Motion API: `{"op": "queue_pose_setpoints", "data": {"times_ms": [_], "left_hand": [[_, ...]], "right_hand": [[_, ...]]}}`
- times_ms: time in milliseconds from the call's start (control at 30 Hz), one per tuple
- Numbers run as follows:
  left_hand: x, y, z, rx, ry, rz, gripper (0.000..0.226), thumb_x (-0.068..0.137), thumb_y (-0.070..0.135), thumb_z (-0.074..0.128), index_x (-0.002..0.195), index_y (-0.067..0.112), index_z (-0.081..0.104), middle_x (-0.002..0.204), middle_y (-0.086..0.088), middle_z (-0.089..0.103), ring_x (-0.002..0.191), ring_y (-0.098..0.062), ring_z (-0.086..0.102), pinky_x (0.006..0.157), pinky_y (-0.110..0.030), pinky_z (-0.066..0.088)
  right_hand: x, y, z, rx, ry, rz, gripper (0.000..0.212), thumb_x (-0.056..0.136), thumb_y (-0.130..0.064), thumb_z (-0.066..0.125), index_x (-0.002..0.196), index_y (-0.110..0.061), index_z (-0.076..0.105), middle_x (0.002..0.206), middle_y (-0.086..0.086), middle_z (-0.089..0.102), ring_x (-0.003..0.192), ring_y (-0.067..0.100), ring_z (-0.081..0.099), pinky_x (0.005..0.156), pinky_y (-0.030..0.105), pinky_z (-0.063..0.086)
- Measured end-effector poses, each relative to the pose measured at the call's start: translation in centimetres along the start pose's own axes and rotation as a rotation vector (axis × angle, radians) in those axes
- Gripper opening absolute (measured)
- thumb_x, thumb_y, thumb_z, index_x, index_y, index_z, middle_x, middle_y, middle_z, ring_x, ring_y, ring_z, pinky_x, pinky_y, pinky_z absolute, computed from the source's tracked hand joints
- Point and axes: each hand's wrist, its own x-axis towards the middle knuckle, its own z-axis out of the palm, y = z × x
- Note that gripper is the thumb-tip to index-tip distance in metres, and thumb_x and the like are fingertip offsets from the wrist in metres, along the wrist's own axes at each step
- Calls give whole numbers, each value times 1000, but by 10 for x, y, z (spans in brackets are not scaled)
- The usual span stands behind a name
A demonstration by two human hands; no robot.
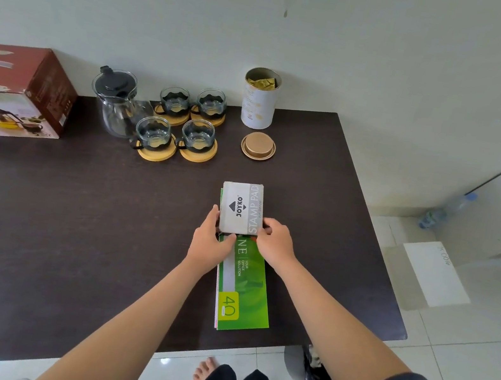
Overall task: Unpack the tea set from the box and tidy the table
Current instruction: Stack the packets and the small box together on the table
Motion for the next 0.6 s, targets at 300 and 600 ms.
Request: {"op": "queue_pose_setpoints", "data": {"times_ms": [300,600], "left_hand": [[-24,-9,2,24,117,-127,60,84,19,65,137,6,39,132,-9,43,103,-17,55,91,-27,43],[-81,-23,24,119,113,-124,40,79,8,64,117,17,54,108,1,47,76,-4,54,67,-19,41]], "right_hand": [[-45,9,-16,22,-73,43,35,92,-16,52,127,-13,55,97,2,62,83,11,58,59,18,40],[-110,45,-4,-160,32,-14,37,85,-14,61,120,-24,59,93,0,55,80,15,56,65,25,41]]}}
